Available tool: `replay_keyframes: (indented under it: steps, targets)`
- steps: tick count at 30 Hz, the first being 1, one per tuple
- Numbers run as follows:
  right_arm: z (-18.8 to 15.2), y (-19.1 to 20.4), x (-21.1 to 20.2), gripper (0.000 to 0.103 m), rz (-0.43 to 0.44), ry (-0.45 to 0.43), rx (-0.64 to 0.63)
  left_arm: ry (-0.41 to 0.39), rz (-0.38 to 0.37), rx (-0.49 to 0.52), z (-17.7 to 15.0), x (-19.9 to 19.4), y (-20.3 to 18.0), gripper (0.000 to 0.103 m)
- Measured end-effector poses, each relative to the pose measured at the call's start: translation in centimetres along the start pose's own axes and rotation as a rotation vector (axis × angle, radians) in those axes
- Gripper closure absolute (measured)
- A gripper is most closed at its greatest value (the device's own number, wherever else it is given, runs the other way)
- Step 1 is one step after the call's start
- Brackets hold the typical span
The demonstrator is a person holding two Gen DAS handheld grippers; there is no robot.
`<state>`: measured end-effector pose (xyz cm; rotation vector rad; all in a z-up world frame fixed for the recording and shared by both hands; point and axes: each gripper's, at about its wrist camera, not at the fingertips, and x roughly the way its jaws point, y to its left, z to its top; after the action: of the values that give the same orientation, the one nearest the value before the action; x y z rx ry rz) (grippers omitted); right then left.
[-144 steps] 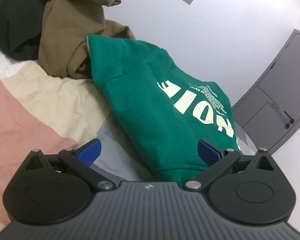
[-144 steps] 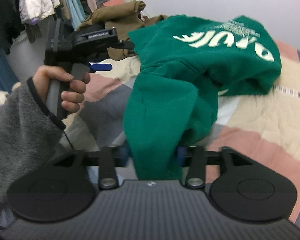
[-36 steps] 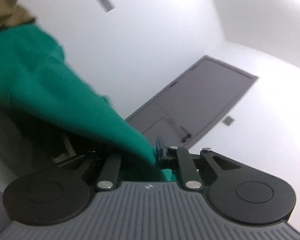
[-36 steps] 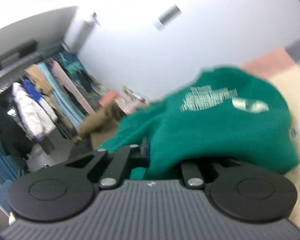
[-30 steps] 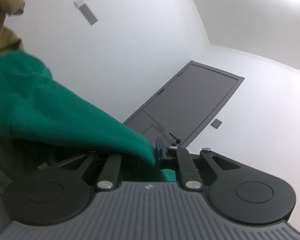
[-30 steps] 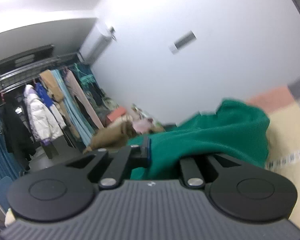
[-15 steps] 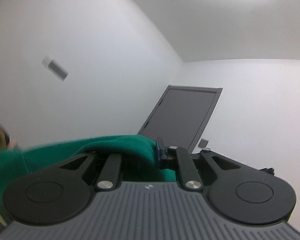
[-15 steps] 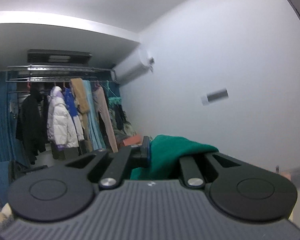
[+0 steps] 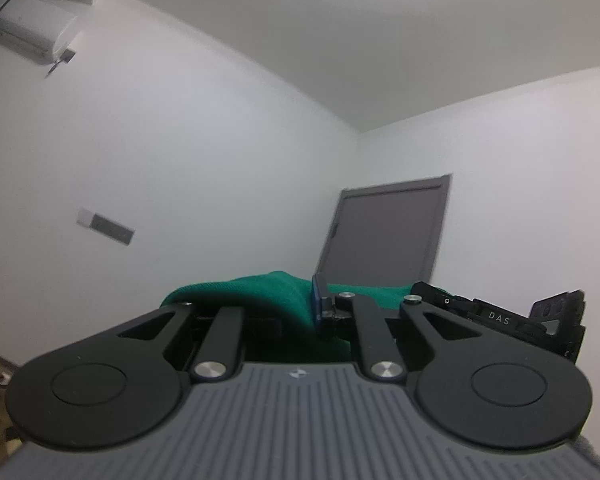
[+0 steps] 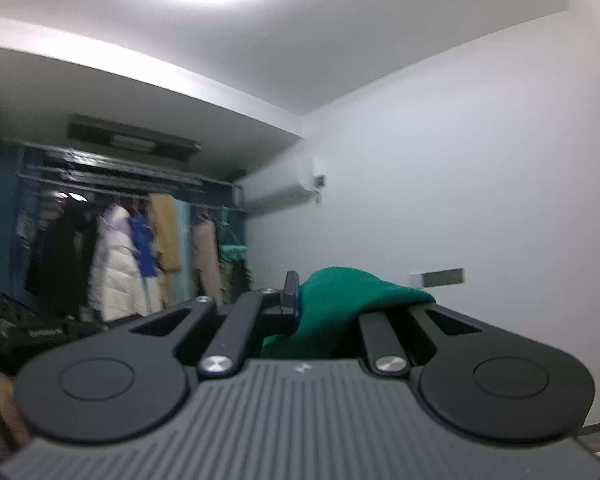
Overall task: Fold large clothes
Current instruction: 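Raise the sweatshirt high with both grippers and shake it out, then lower the sweatshirt onto the bed and open both grippers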
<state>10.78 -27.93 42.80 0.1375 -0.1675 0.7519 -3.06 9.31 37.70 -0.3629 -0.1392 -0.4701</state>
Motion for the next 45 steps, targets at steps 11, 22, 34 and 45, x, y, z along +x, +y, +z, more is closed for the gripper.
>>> replay_keyframes:
  steps: [11, 22, 34, 45]
  targets:
    - [-13.0, -10.6, 9.0, 0.091, -0.167, 0.163, 0.071, 0.186, 0.169, -0.029, -10.0, 16.6, 11.4, 0.087]
    - [-34.1, -21.0, 21.8, 0.091, -0.303, 0.303, 0.068, 0.371, 0.349, -0.11, -28.6, 30.3, 30.5, 0.087]
    - [-53.1, -26.7, 26.3, 0.091, -0.36, 0.457, 0.136, 0.574, 0.441, -0.162, -45.2, 35.3, 42.3, 0.087]
    - [-58.0, -28.3, 28.9, 0.09, -0.393, 0.601, 0.182, 0.697, 0.516, -0.139, -48.1, 37.5, 44.5, 0.087]
